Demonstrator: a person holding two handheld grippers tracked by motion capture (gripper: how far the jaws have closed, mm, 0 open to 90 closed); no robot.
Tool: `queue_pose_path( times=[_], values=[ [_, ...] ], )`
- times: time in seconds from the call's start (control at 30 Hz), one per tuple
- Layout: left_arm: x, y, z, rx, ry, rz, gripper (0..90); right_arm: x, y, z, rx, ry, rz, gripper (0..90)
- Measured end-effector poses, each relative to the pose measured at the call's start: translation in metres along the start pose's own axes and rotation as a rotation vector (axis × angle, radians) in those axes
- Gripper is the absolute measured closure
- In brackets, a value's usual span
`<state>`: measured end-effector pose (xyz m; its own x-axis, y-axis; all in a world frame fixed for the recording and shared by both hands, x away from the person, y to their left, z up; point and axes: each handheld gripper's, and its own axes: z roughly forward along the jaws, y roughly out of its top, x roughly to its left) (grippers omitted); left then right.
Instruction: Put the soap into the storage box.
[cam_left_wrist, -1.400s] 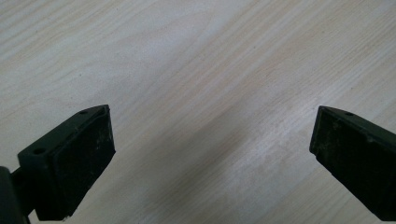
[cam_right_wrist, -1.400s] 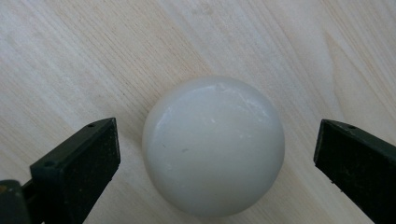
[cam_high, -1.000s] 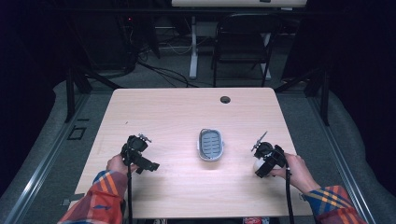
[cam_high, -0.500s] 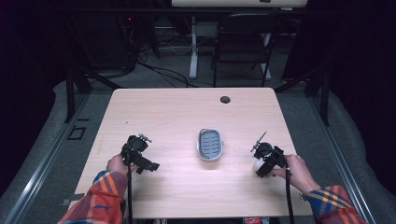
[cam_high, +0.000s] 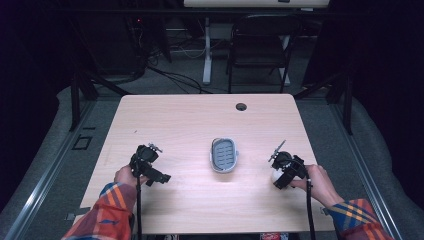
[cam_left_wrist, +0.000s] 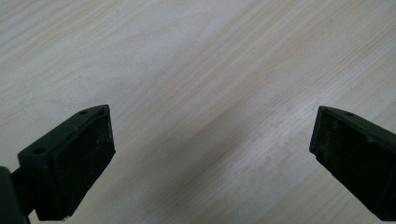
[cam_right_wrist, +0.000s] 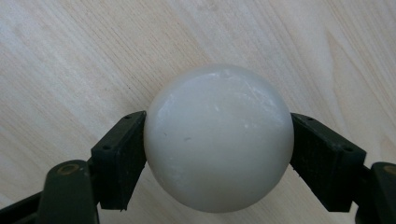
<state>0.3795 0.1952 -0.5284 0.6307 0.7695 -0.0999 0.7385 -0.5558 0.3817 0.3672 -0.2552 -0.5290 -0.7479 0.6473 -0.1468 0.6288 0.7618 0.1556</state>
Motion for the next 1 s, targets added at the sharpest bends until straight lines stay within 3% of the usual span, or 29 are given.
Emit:
queue_pose_path(
  times=[0.43, 0.73, 1.0],
  values=[
    [0.0, 0.0, -0.001, -0.001, 0.005, 0.003, 0.0, -0.001, 0.003, -0.007, -0.03, 0.003, 0.005, 22.9],
    [0.0, 0.0, -0.001, -0.003, 0.003, 0.004, 0.0, 0.0, 0.014, -0.011, -0.019, -0.015, -0.034, 22.9],
    [0.0, 0.0, -0.001, 0.003, 0.001, 0.008, 0.0, 0.004, 0.025, -0.014, -0.039, 0.003, -0.05, 23.0]
  ],
)
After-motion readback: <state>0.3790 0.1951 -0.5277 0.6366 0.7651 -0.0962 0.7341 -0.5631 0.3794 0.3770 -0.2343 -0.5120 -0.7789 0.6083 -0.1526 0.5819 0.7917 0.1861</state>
